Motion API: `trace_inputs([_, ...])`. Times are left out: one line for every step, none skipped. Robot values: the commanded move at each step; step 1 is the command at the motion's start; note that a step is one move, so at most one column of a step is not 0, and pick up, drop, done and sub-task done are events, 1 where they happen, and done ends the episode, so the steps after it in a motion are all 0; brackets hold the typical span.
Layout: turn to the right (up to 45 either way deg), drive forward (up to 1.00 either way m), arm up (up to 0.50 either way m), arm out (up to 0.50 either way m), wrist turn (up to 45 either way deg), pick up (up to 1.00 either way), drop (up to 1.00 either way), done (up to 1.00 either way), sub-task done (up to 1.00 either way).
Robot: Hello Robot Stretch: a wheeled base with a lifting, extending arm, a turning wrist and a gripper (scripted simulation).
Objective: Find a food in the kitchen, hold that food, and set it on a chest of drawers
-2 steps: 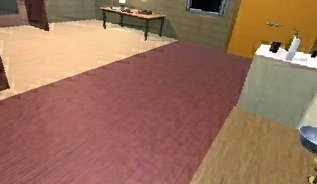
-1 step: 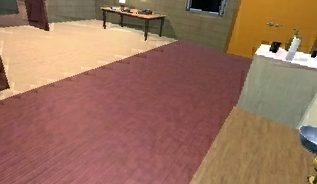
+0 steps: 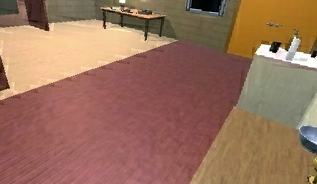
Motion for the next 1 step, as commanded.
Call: trace_inputs([0.0,0.0,0.0,0.0,-45.0,0.0,0.0,0.0,0.0])
